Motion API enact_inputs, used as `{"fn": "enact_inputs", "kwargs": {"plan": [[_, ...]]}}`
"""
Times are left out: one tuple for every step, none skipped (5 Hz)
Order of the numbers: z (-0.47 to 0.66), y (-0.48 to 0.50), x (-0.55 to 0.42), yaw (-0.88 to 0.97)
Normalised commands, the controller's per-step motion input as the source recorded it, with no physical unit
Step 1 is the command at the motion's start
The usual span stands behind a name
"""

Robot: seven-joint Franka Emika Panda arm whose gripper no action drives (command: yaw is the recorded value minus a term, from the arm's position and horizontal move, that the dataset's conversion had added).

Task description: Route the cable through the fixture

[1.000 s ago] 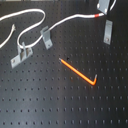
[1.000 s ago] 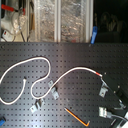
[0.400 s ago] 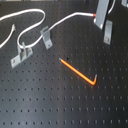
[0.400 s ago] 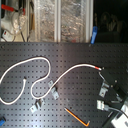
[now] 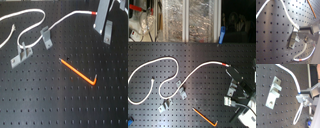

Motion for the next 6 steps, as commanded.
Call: {"fn": "enact_inputs", "kwargs": {"plan": [[0.01, -0.007, -0.007, 0.00], [0.12, -0.196, -0.293, -0.49], [0.06, -0.162, -0.372, -0.24], [0.01, -0.167, -0.391, -0.08], [0.02, -0.161, -0.412, 0.00], [0.01, -0.055, -0.403, -0.15]]}}
